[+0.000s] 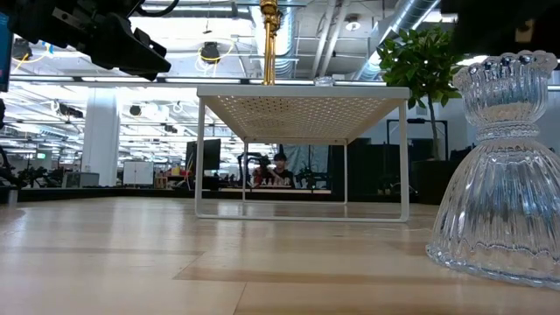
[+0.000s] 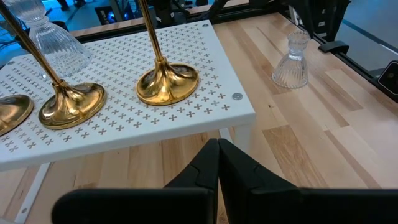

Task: Pick & Place candle stick holders
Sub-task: Put the transparent candle holder on the shelf aligned with the other transparent candle holder

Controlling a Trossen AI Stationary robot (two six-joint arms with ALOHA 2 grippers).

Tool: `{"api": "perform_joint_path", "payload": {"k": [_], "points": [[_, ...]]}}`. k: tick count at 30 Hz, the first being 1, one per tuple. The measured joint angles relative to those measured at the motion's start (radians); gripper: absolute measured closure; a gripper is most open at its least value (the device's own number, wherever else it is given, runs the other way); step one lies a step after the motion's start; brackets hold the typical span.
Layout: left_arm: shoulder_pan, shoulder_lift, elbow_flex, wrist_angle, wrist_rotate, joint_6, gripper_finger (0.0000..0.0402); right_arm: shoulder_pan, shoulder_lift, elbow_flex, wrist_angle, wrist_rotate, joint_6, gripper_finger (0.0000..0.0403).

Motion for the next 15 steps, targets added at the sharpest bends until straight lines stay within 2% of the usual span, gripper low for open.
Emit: {"api": "perform_joint_path", "payload": {"k": [10, 15], "points": [[0.0, 0.0, 0.0, 0.0, 0.0, 0.0, 0.0394, -0.033, -0.003, 0.001, -0.046, -0.089, -0.034, 0.0317], [0.0, 0.0, 0.0, 0.0, 0.0, 0.0, 0.0394, -0.031, -0.003, 0.068, -0.13, -0.106, -0.04, 0.0317]]}}
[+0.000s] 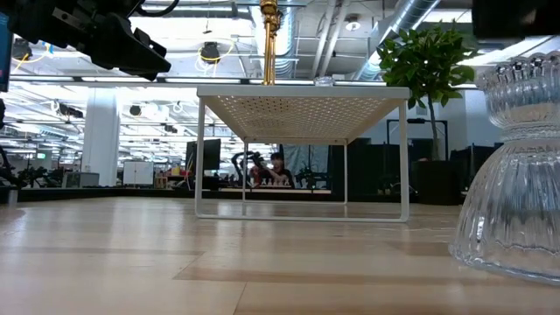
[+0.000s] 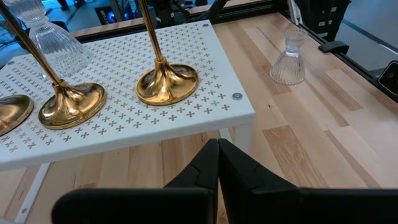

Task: Pick & Place candle stick holders
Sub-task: Put the transparent candle holder on the shelf aligned with the other transparent candle holder

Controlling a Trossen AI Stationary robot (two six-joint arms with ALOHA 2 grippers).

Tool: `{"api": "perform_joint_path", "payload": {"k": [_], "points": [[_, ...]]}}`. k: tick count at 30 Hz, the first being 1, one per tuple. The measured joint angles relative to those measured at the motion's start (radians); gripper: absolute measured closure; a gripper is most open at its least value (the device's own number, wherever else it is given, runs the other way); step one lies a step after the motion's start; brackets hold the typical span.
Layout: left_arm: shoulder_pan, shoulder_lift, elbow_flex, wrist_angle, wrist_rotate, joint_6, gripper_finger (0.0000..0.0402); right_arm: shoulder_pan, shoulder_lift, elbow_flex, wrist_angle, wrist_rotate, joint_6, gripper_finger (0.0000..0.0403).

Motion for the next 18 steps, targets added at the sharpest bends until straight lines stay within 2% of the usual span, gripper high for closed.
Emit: {"api": "perform_joint_path", "payload": {"k": [6, 10, 18], "points": [[0.0, 0.0, 0.0, 0.0, 0.0, 0.0, 0.0394, 0.002, -0.002, 0.129, -0.235, 0.005, -0.016, 0.0317], [0.0, 0.0, 0.0, 0.0, 0.0, 0.0, 0.0394, 0.001, -0.002, 0.15, -0.357, 0.004, -0.015, 0.0317], [0.0, 0.0, 0.0, 0.0, 0.0, 0.0, 0.0394, -0.001, -0.002, 0.15, -0.387, 0.005, -0.021, 0.0317]]}}
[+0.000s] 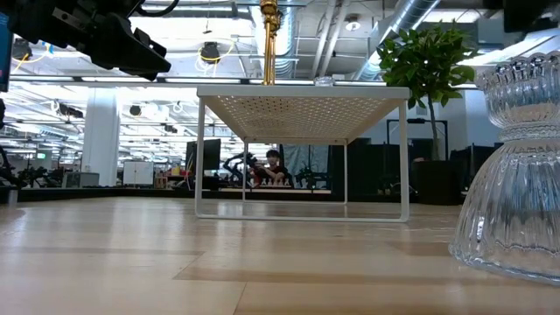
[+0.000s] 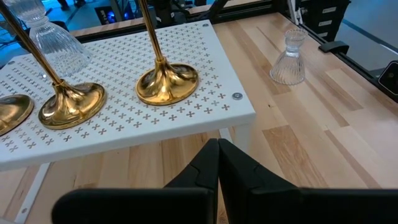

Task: Pick & Place candle stick holders
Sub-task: Put the transparent candle holder on the shelf aligned with the other transparent candle holder

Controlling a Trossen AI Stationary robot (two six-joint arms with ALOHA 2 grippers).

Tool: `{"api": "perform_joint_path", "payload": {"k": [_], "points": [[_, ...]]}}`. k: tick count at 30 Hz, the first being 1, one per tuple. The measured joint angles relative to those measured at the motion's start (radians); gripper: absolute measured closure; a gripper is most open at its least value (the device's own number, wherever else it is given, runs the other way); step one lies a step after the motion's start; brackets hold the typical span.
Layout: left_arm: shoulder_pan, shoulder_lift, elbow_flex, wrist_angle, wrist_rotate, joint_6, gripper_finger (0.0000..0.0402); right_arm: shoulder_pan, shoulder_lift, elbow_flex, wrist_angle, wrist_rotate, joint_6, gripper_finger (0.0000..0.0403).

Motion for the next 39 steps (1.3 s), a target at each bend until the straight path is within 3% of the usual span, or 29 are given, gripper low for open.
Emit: {"api": "perform_joint_path", "payload": {"k": [16, 39], "points": [[0.0, 0.0, 0.0, 0.0, 0.0, 0.0, 0.0394, -0.005, 0.013, -0.031, 0.014, 0.022, 0.001, 0.0254], [0.0, 0.002, 0.0, 0.0, 0.0, 0.0, 0.0394, 0.023, 0.075, -0.031, 0.073, 0.021, -0.002, 0.0279]]}}
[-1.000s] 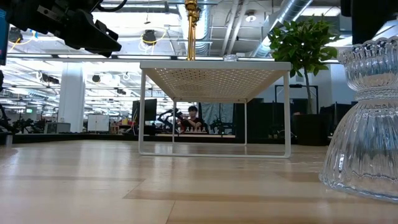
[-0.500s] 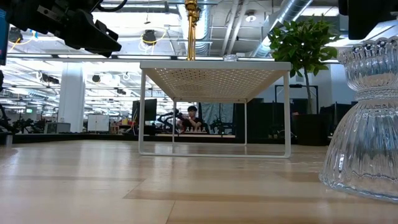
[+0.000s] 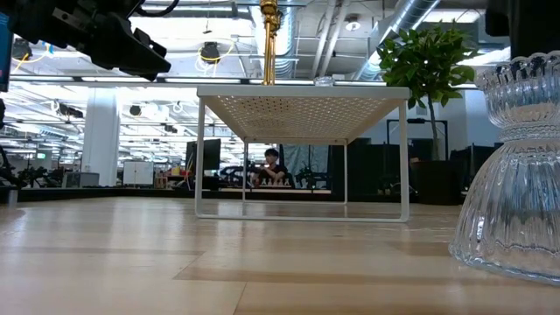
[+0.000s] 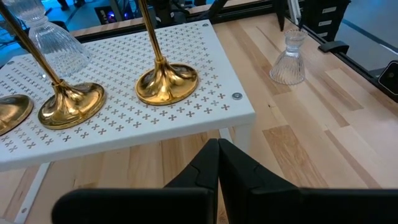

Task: Pick & Place candle stick holders
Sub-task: Put the transparent candle holder on the shelf aligned with the other transparent candle holder

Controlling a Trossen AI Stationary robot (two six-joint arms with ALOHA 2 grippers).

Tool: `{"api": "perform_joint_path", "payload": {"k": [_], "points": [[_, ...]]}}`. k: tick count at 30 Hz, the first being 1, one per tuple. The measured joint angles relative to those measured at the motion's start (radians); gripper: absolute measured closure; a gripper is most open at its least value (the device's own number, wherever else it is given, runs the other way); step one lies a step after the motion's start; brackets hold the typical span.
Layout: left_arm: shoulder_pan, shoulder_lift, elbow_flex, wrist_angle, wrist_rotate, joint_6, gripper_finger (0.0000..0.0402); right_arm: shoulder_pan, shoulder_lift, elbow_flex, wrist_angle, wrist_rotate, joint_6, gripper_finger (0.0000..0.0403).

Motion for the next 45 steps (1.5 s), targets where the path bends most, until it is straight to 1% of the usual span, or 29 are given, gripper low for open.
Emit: {"api": "perform_joint_path", "payload": {"k": [11, 17, 45], "points": [[0.0, 0.011, 0.0, 0.001, 0.0, 0.0, 0.0394, 0.001, 0.001, 0.001, 0.009, 0.008, 0.001, 0.0282], [0.0, 0.011, 0.0, 0.001, 0.0, 0.0, 0.0394, 0.008, 0.002, 0.001, 0.011, 0.062, 0.003, 0.0283], [0.0, 0.011, 0.0, 0.001, 0.0, 0.0, 0.0394, 0.02, 0.003, 0.0, 0.015, 0.055, 0.011, 0.0283]]}}
